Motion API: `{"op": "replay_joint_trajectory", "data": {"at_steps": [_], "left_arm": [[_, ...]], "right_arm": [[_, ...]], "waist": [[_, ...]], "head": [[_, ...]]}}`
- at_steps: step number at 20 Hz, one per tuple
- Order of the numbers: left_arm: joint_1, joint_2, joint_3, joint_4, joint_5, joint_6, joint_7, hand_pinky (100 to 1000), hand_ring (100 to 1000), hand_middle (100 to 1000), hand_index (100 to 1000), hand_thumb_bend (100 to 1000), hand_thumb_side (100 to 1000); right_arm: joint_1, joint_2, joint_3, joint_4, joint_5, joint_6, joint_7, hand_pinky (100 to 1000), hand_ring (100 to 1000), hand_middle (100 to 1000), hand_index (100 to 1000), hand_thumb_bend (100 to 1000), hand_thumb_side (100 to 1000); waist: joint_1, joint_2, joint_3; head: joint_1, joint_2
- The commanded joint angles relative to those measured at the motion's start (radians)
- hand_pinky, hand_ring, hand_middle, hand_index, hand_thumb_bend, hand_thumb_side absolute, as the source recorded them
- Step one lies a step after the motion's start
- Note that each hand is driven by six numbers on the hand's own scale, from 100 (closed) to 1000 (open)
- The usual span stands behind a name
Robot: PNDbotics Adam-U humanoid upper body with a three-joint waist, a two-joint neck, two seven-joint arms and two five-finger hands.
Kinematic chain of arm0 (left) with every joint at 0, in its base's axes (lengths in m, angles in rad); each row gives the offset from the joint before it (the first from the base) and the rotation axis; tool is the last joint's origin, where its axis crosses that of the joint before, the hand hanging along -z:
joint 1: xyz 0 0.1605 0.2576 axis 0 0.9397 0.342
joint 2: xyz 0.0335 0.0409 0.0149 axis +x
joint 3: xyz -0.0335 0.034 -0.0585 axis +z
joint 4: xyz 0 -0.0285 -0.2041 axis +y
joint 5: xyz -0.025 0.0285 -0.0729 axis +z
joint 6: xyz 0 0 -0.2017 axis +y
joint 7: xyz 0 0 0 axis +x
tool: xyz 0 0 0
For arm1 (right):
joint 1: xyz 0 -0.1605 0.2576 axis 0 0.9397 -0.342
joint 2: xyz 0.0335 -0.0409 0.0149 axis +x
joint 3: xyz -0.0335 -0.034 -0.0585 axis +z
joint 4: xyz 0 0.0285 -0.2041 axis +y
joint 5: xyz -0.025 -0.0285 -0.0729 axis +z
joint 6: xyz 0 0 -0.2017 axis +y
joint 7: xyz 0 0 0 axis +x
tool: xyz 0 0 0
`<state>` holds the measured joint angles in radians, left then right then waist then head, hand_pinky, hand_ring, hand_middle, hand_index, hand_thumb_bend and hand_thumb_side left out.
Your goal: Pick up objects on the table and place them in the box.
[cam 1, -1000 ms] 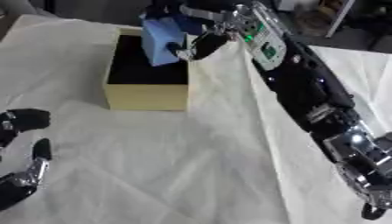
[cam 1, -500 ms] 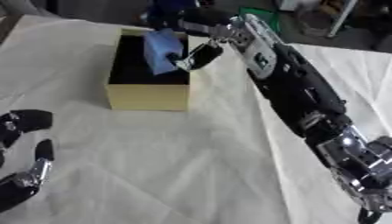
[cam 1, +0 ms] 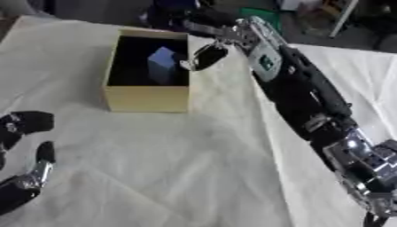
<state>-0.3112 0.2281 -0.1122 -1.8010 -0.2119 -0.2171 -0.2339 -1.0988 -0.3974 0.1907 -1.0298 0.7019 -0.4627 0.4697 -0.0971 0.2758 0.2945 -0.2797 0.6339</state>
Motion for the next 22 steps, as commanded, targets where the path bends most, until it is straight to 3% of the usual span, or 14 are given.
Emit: {"op": "replay_joint_trajectory", "data": {"at_steps": [1,6,12,16,22], "left_arm": [[-0.009,0.008,0.008,-0.014,0.001,-0.001,0.004,830,788,736,715,100,250],[-0.006,0.012,0.016,-0.014,-0.003,0.001,0.011,830,788,736,715,100,251],[0.0,0.019,0.031,-0.015,-0.01,0.004,0.026,831,788,736,715,100,250],[-0.002,0.02,0.037,-0.017,-0.015,0.005,0.033,831,788,735,715,100,251],[-0.002,0.015,0.044,-0.016,-0.022,0.009,0.039,831,788,735,715,100,250]], "right_arm": [[-0.014,-0.048,-0.015,-0.039,-0.027,-0.002,-0.008,948,938,980,998,100,218],[0.007,-0.107,-0.029,-0.1,-0.122,0.002,-0.035,948,926,966,994,100,203],[0.091,-0.232,-0.058,-0.238,-0.281,0.019,-0.069,943,919,953,990,100,198],[0.198,-0.323,-0.089,-0.359,-0.363,0.041,-0.107,943,914,940,989,100,198],[0.377,-0.408,-0.157,-0.516,-0.446,0.08,-0.178,944,905,928,986,100,205]], "waist": [[0.009,-0.022,-0.005],[0.008,-0.021,-0.027],[0.008,-0.015,-0.059],[0.007,-0.01,-0.074],[0.01,0.001,-0.1]], "head": [[0.009,-0.013],[0.027,-0.016],[0.061,-0.018],[0.078,-0.023],[0.095,-0.034]]}}
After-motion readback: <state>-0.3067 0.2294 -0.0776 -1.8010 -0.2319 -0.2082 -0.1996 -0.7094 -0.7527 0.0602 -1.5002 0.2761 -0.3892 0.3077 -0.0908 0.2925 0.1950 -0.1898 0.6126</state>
